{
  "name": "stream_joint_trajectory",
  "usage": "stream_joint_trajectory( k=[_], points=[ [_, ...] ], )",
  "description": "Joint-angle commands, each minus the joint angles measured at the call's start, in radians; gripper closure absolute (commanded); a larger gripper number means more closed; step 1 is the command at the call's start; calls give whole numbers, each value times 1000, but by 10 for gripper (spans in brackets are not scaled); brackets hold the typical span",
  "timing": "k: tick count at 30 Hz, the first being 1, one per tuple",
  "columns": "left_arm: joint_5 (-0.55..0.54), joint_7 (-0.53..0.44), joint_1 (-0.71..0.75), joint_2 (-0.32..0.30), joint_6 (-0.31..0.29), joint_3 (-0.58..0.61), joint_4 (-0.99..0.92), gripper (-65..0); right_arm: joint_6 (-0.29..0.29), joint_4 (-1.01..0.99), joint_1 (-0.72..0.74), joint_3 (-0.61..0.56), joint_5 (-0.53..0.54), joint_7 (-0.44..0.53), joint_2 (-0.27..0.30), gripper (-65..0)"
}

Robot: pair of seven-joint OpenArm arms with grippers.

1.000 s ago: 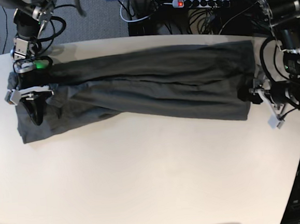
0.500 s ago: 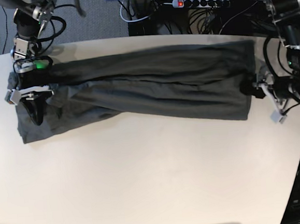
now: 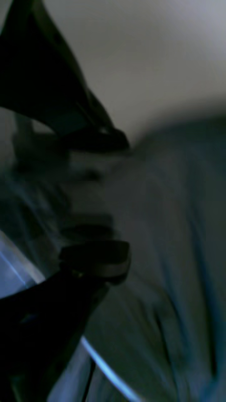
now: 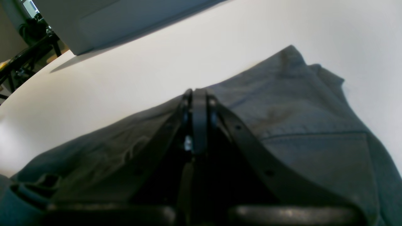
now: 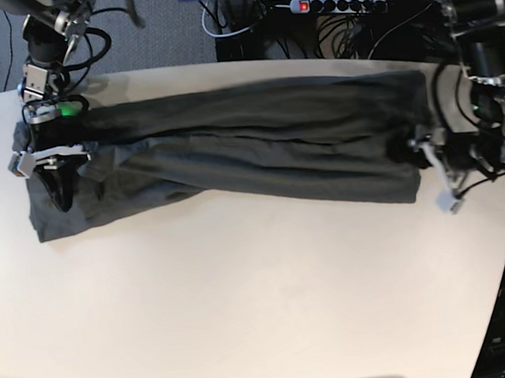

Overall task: Fold the T-shirt properly
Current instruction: 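Grasp the end of the grey strip with the left gripper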

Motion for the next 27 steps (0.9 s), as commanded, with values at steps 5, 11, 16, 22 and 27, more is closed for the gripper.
stream_joint_trajectory(
  k=[5,11,16,22,27],
  points=[
    [139,117,38,26,22,39,-25,-411,-37,-44,-40,-4,-95,-214,-18,-6],
    [139,117,38,26,22,35,-25,-410,-37,-44,-40,-4,-95,-214,-18,-6],
    [139,117,41,26,22,33,-25,-285,-37,-44,-40,-4,-95,-214,-18,-6],
    [139,117,39,27,22,38,-25,-16,-37,-44,-40,-4,-95,-214,-18,-6],
    [129,117,39,27,22,33,-25,-28,-37,-44,-40,-4,-95,-214,-18,-6]
  ],
)
